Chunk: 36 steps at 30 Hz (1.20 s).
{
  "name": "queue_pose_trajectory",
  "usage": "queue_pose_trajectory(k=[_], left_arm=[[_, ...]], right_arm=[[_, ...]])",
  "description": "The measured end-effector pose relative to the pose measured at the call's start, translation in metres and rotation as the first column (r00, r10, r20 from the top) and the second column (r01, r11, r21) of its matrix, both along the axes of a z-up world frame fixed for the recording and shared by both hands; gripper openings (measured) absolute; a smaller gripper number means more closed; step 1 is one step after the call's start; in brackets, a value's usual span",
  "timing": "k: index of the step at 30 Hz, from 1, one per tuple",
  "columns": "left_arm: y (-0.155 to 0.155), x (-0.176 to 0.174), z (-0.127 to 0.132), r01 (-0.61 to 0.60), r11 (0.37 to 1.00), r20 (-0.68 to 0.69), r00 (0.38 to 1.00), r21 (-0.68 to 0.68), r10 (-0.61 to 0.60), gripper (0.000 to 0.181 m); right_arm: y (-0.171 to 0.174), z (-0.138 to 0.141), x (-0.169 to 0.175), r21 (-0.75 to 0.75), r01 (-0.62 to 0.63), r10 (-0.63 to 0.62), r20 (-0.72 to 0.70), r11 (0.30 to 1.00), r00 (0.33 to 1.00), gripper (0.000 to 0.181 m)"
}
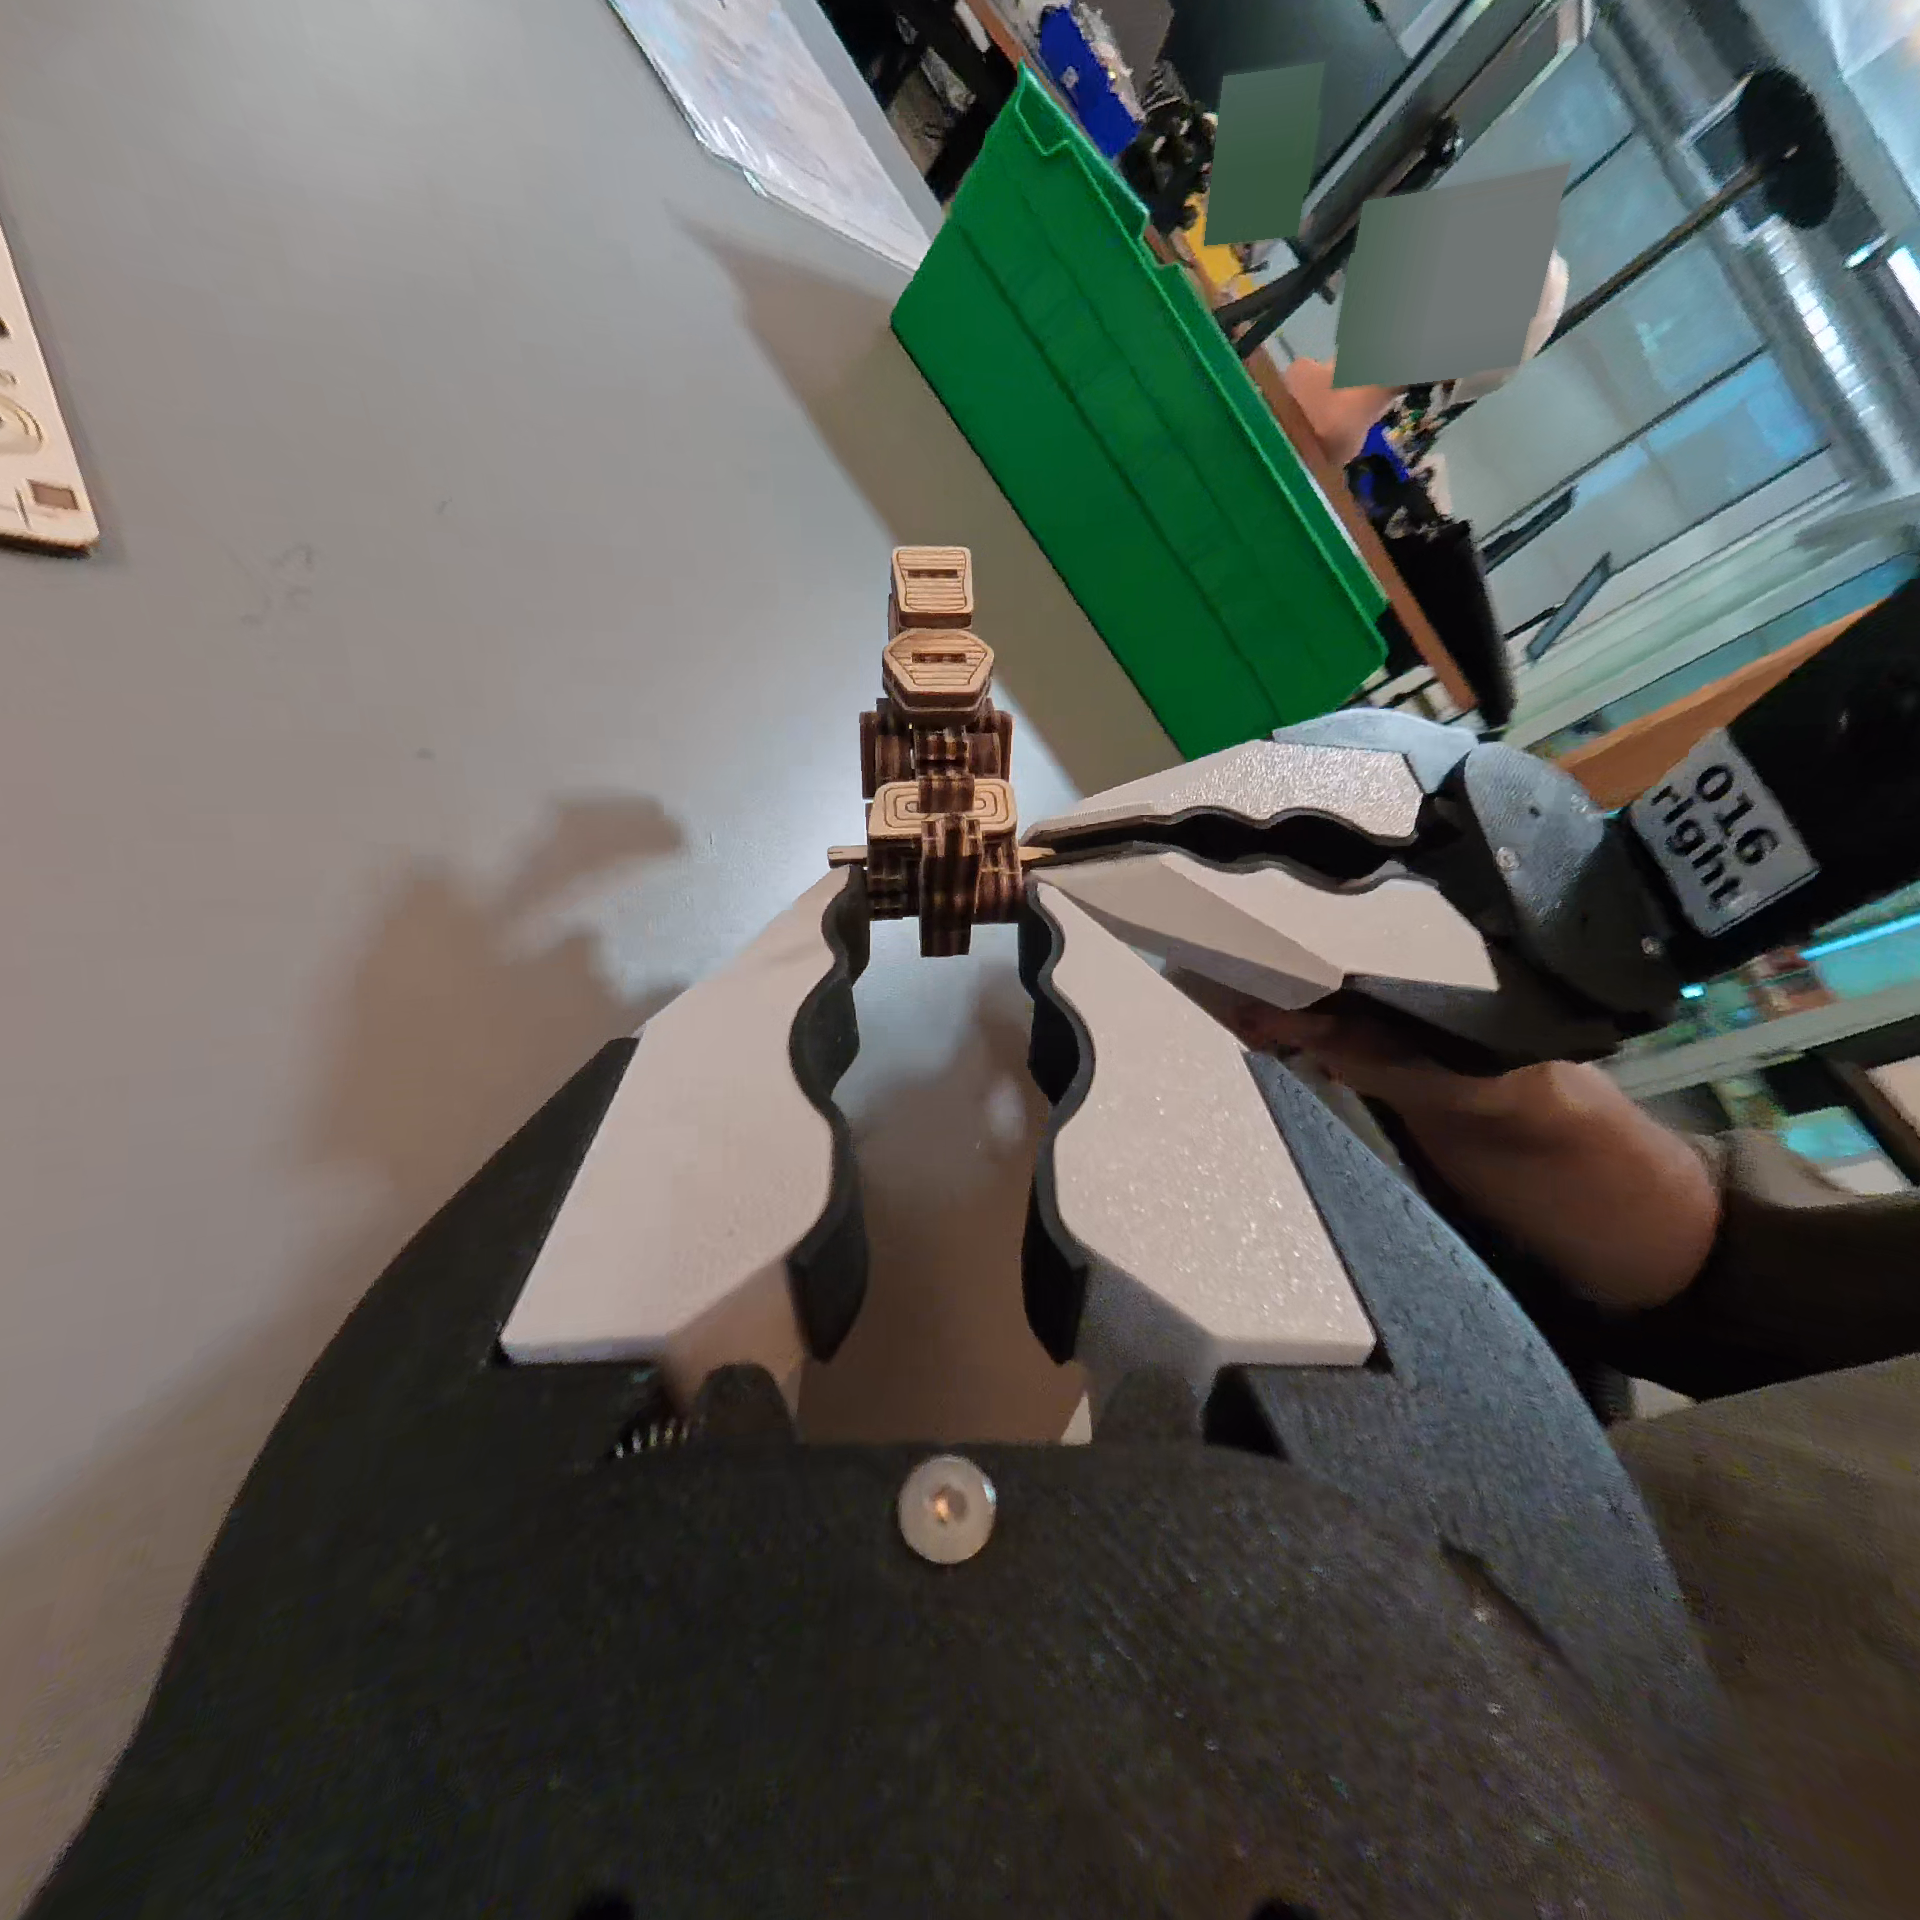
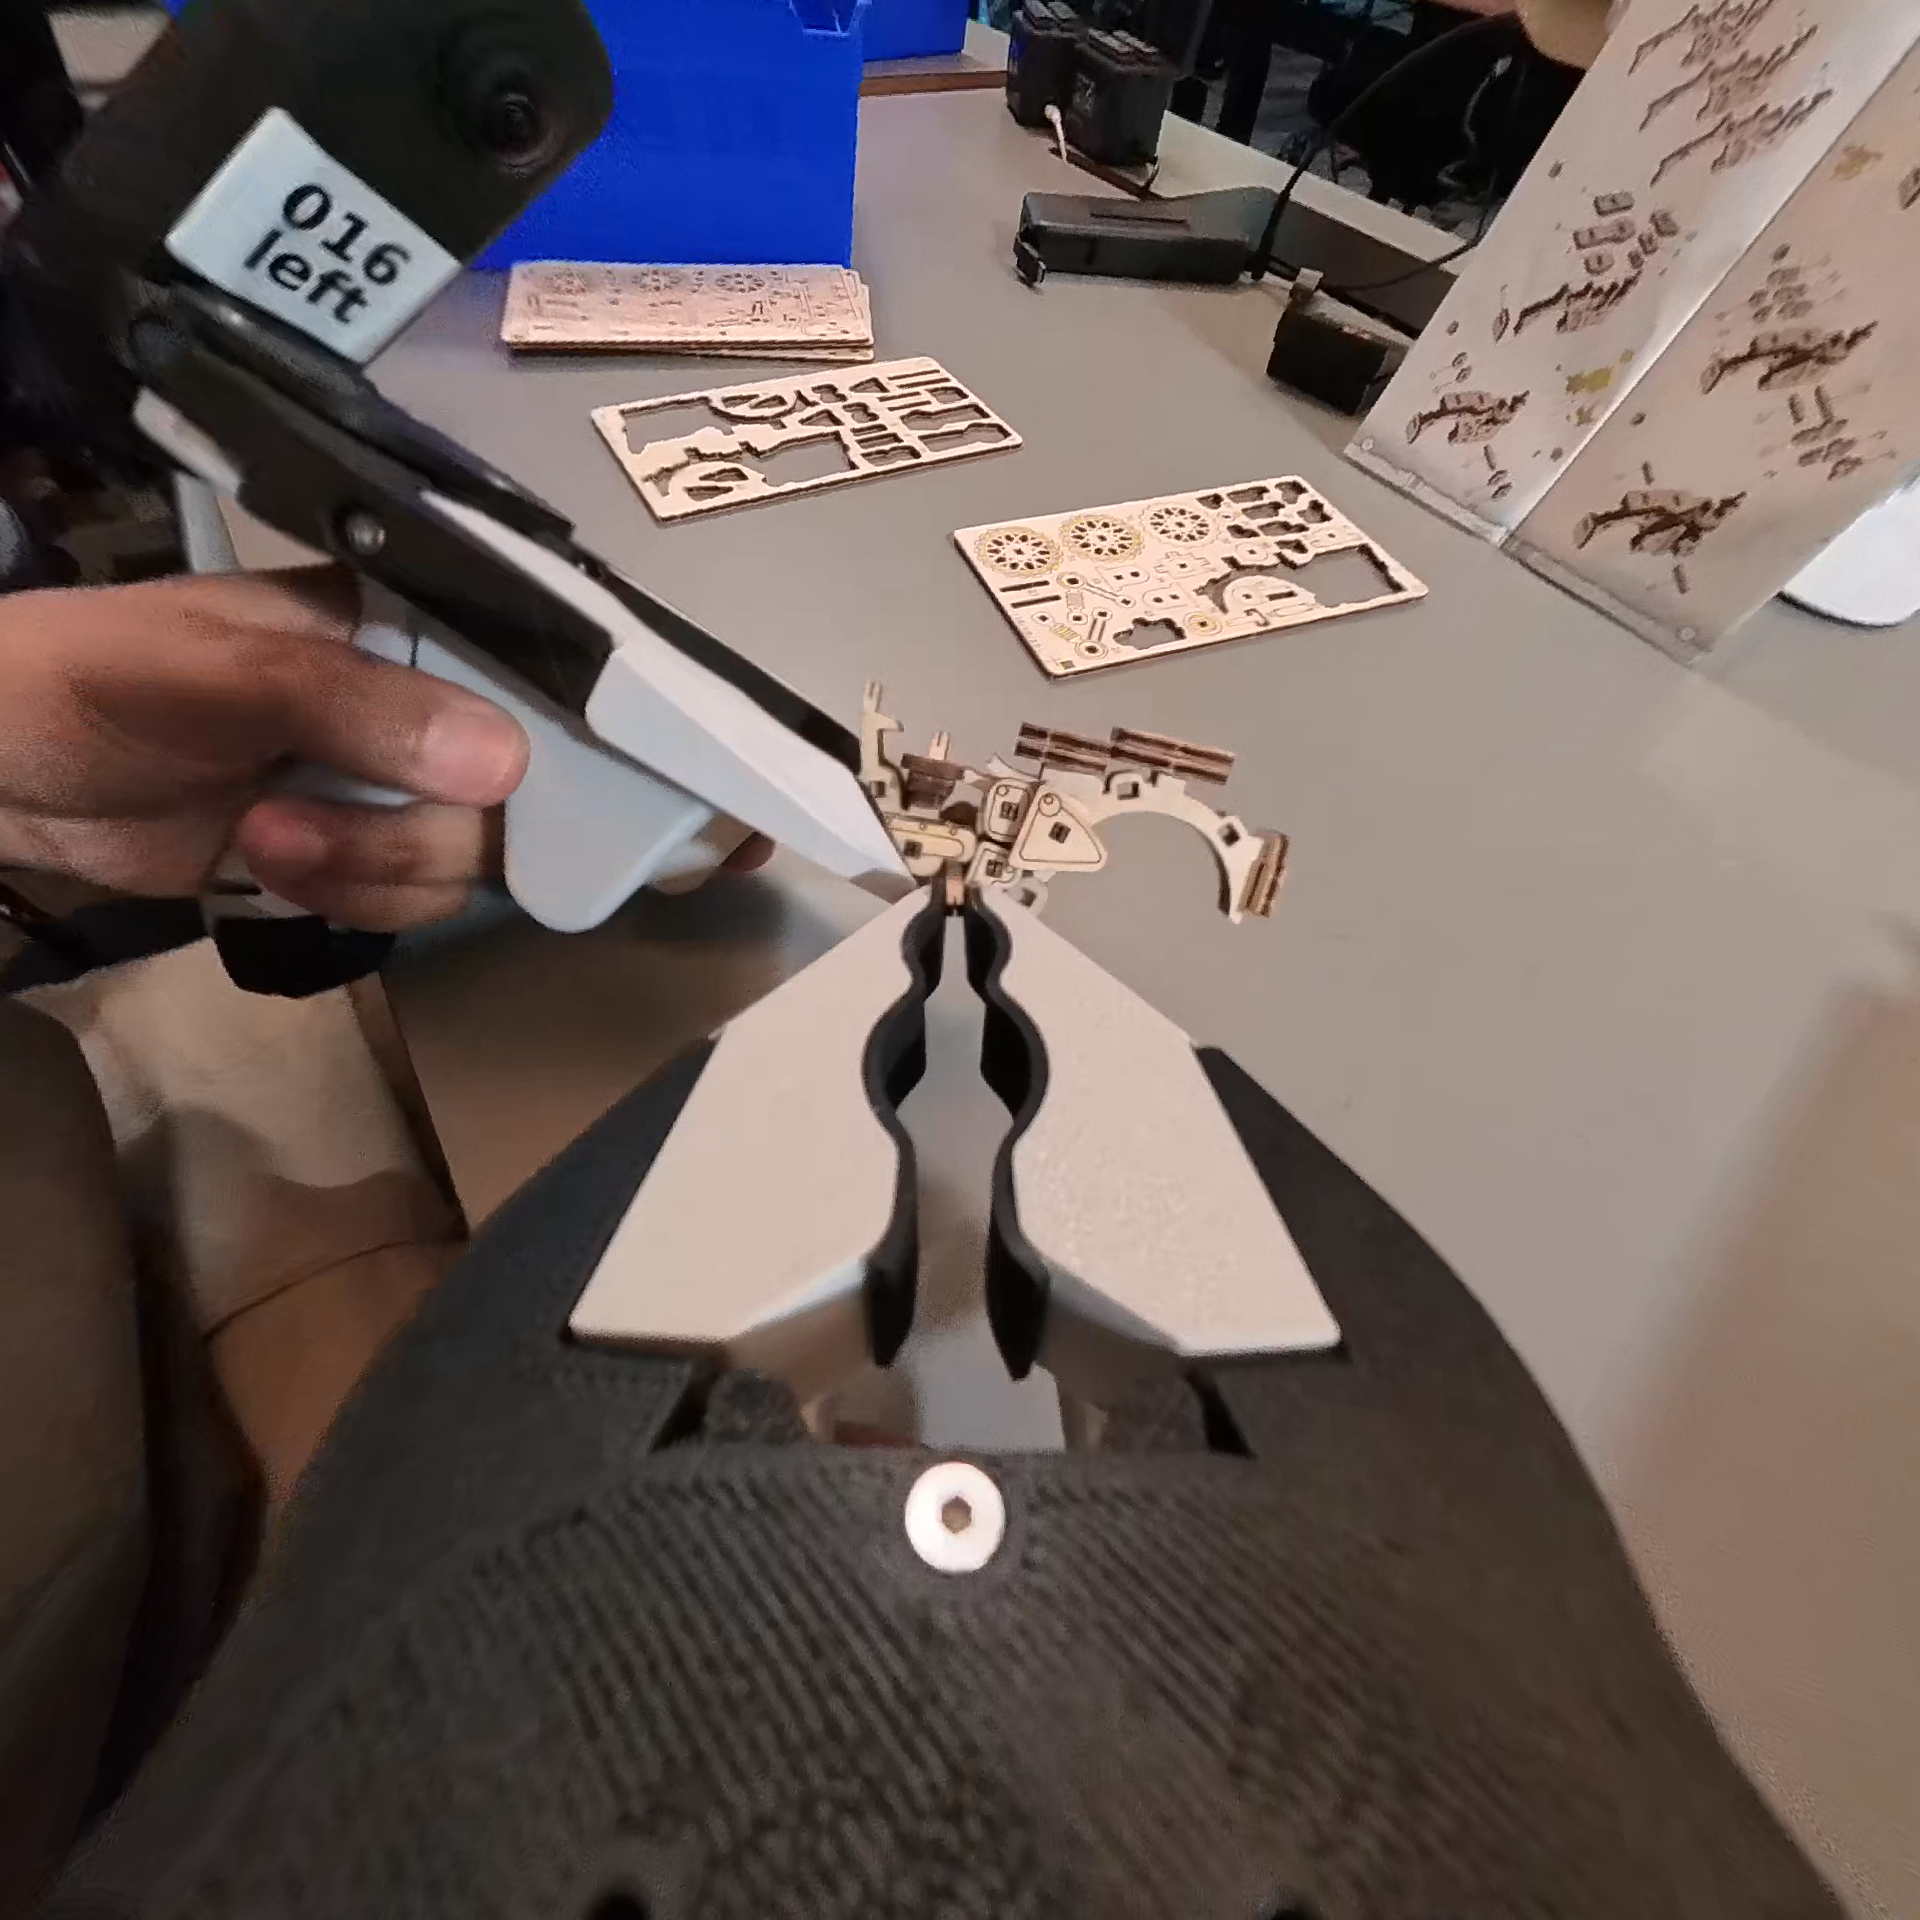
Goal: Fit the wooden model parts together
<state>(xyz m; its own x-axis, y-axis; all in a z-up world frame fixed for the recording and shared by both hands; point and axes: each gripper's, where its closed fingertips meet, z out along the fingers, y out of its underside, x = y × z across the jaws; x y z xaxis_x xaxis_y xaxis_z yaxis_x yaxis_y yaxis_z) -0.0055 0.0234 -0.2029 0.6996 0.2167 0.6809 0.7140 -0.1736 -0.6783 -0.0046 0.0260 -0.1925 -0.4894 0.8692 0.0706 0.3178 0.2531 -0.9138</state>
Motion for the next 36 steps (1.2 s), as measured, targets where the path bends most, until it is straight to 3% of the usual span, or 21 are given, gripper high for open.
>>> queue_pose_trajectory(k=[5,12,22,36], left_arm=[[-0.0006,0.0004,0.0026,-0.046,0.998,-0.171,0.984,-0.046,0.038,0.027],[-0.0012,0.0014,0.0037,-0.072,0.995,-0.254,0.966,-0.067,0.052,0.027],[-0.002,-0.0013,0.0044,-0.059,0.998,-0.18,0.982,-0.037,0.051,0.027],[-0.0012,-0.0004,0.0053,-0.066,0.997,-0.21,0.976,-0.044,0.055,0.027]], right_arm=[[0.0,0.0037,0.0007,-0.119,0.017,-0.013,0.041,0.993,0.999,0.001],[-0.0009,0.0055,0.002,-0.139,0.024,-0.017,0.046,0.99,0.999,0.001],[-0.0016,0.0058,-0.0006,-0.126,0.026,-0.025,0.012,0.992,1.0,0.001],[-0.0011,0.0045,-0.0008,-0.106,0.037,-0.034,0.025,0.994,0.999,0.001]])
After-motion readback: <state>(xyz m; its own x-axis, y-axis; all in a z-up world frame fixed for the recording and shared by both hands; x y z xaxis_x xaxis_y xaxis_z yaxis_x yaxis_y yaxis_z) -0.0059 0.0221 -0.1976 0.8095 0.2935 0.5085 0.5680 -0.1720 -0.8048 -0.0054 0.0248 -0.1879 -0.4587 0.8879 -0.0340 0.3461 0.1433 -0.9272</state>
